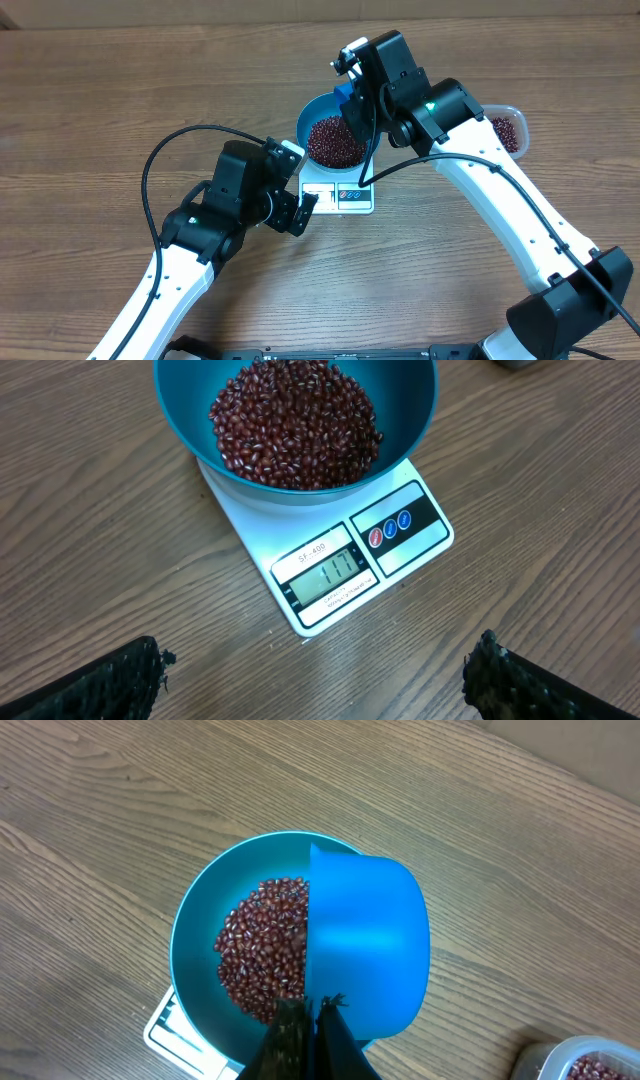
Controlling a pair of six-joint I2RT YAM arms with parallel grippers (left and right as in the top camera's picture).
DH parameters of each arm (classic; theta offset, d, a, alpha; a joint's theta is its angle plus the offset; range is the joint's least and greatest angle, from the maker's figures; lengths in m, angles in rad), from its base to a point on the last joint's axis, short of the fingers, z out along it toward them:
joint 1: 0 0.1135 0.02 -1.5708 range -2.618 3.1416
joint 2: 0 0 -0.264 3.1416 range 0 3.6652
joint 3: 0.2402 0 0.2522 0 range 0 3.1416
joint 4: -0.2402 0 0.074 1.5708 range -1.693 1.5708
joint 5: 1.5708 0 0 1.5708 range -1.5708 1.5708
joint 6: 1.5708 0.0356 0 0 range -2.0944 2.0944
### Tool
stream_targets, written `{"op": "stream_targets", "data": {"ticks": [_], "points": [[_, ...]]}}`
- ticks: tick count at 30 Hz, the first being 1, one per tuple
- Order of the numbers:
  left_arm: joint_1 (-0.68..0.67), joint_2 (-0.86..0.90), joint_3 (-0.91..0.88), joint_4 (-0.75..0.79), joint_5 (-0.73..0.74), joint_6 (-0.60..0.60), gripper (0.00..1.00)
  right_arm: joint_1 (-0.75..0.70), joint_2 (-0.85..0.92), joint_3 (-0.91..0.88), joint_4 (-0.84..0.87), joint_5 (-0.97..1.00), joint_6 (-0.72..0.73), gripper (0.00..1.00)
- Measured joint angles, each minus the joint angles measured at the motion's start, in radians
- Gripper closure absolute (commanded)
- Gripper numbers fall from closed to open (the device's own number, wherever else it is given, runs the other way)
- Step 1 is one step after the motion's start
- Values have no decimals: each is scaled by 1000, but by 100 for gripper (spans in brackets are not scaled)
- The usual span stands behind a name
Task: Scoop item into bowl and weigh 150g on scale
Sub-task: 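Tilt the scoop slowly with the right gripper, pouring beans gradually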
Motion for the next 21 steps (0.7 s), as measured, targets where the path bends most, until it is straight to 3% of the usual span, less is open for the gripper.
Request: {"op": "stream_targets", "data": {"ticks": [21], "points": [[0, 0, 0, 0, 0, 0, 0, 0, 0, 0, 0, 5, -34, 96]]}}
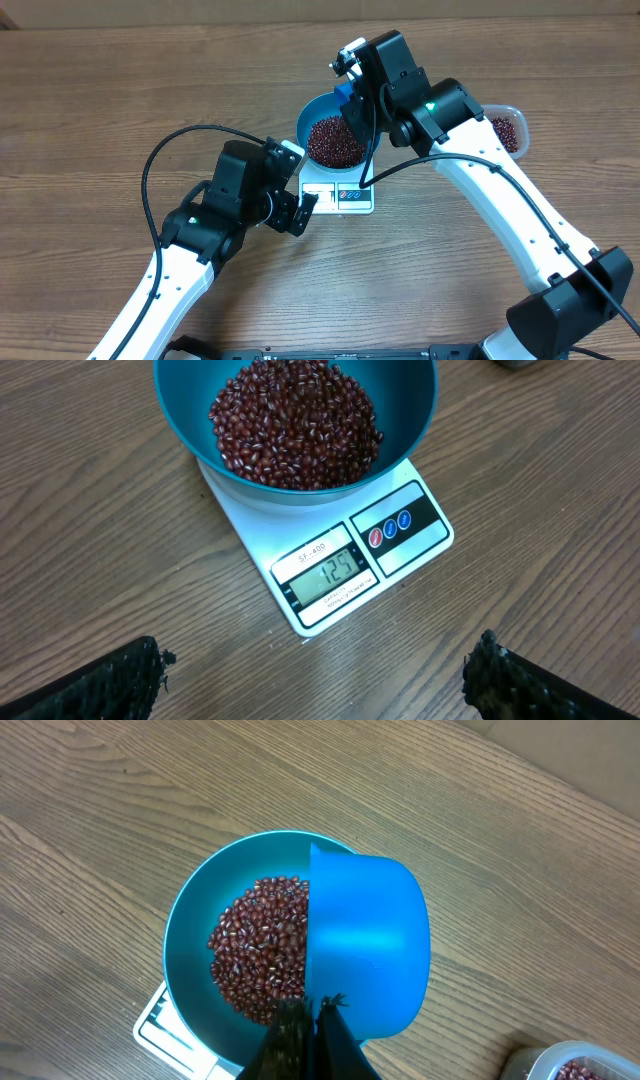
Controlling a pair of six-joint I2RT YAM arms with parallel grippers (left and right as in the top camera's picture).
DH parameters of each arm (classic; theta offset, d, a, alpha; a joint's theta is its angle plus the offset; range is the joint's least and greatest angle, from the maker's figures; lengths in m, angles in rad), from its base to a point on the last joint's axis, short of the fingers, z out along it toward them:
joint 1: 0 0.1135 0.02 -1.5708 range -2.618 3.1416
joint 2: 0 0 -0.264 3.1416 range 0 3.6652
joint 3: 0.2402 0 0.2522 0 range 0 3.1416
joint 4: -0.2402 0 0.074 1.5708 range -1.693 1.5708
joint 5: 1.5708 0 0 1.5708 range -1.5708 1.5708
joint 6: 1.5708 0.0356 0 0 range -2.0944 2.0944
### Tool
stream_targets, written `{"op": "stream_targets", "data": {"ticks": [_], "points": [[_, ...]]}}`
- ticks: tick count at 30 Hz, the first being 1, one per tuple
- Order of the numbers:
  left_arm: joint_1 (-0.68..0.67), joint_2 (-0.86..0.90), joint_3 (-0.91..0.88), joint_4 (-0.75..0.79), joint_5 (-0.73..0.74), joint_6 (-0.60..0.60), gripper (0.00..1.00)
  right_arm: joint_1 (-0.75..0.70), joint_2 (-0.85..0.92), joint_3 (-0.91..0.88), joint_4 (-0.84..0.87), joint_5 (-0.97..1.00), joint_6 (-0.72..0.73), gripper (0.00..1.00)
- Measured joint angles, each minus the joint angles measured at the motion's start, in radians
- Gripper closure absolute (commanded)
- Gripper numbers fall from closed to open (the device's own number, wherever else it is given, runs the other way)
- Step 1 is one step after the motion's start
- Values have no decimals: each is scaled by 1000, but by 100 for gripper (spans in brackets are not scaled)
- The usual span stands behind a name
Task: Scoop item into bowl and weigh 150g on scale
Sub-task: 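Tilt the scoop slowly with the right gripper, pouring beans gradually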
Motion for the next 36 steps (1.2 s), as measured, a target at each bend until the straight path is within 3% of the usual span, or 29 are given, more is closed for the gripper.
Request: {"op": "stream_targets", "data": {"ticks": [21, 36], "points": [[0, 0, 0, 0, 0, 0, 0, 2, 0, 0, 19, 19, -60, 96], [0, 0, 0, 0, 0, 0, 0, 56, 0, 0, 22, 57, -200, 96]]}}
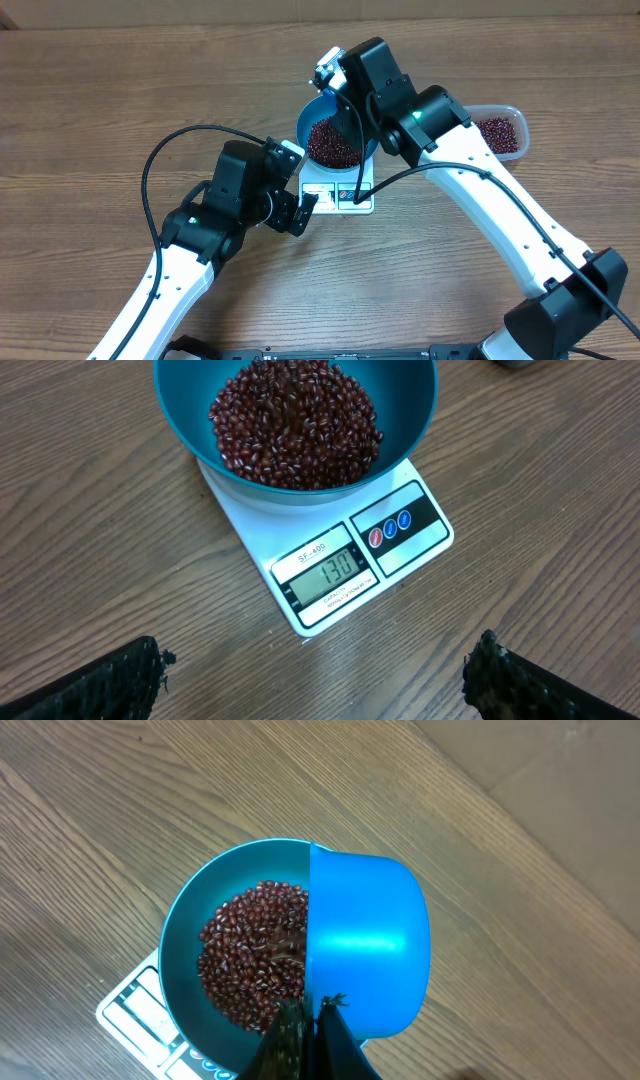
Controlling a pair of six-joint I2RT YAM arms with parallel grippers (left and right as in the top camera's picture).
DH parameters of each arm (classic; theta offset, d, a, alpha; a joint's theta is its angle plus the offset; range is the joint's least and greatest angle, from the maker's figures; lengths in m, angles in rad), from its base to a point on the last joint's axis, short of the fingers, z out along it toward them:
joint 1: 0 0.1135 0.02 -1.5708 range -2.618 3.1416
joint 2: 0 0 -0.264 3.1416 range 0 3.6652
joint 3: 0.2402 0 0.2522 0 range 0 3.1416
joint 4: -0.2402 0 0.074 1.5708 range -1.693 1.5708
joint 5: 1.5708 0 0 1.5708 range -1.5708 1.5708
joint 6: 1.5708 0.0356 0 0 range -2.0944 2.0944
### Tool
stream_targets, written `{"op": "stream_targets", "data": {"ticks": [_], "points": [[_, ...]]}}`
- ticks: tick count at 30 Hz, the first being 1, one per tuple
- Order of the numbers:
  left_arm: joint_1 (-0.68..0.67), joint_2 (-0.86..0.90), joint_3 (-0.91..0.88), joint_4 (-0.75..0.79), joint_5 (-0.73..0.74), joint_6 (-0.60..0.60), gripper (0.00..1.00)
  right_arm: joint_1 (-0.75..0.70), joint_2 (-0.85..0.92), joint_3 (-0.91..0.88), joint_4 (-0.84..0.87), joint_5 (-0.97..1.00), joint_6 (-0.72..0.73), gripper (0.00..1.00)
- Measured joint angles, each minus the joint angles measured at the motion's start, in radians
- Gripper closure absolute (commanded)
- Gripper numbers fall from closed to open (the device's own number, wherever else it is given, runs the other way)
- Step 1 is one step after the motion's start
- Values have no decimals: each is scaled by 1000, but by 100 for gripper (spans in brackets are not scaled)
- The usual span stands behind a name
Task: Scoop item into bowl and weigh 150g on scale
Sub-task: 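Tilt the scoop slowly with the right gripper, pouring beans gradually, then move the scoop back right and dip it into the beans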
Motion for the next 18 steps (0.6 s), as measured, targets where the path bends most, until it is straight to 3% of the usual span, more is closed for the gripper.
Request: {"op": "stream_targets", "data": {"ticks": [11, 18], "points": [[0, 0, 0, 0, 0, 0, 1, 1, 0, 0, -1, 19, -34, 96], [0, 0, 0, 0, 0, 0, 1, -71, -41, 20, -29, -66, 60, 96]]}}
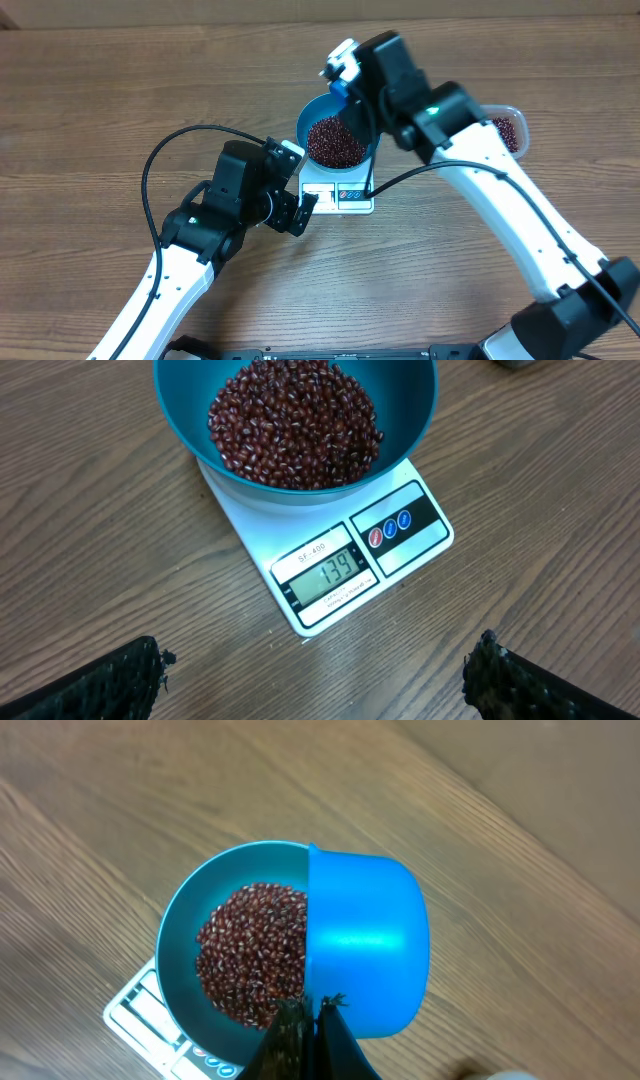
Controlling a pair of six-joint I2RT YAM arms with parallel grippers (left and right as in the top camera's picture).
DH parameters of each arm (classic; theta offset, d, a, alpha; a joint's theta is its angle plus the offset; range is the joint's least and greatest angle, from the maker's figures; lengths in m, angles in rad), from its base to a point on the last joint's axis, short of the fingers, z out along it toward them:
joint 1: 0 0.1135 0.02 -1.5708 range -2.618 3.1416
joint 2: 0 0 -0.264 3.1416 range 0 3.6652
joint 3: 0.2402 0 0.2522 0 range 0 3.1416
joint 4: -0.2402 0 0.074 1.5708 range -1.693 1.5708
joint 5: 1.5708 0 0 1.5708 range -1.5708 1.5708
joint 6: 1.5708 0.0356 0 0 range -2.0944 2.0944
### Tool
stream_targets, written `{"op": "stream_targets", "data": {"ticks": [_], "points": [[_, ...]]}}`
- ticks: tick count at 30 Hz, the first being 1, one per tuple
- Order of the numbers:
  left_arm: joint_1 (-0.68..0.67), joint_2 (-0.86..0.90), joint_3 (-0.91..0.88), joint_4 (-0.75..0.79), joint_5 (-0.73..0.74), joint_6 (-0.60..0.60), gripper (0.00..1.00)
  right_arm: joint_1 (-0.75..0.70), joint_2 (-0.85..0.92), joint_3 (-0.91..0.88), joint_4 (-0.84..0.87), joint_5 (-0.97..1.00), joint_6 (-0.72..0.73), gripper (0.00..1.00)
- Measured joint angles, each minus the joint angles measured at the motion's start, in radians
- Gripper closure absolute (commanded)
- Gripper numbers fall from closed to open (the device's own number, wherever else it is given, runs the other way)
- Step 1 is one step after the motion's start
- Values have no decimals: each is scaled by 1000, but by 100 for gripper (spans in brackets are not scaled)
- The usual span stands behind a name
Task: Scoop item into bowl and weigh 150g on scale
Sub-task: 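Move the scoop back right and dip it into the beans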
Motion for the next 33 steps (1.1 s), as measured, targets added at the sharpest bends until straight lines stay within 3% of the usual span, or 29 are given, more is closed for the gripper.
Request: {"op": "stream_targets", "data": {"ticks": [8, 18, 33], "points": [[0, 0, 0, 0, 0, 0, 0, -296, -107, 42, -121, -152, 104, 96], [0, 0, 0, 0, 0, 0, 0, -597, -84, 41, -261, -171, 135, 96], [0, 0, 0, 0, 0, 0, 0, -617, 175, 3, -257, -50, 160, 96]]}}
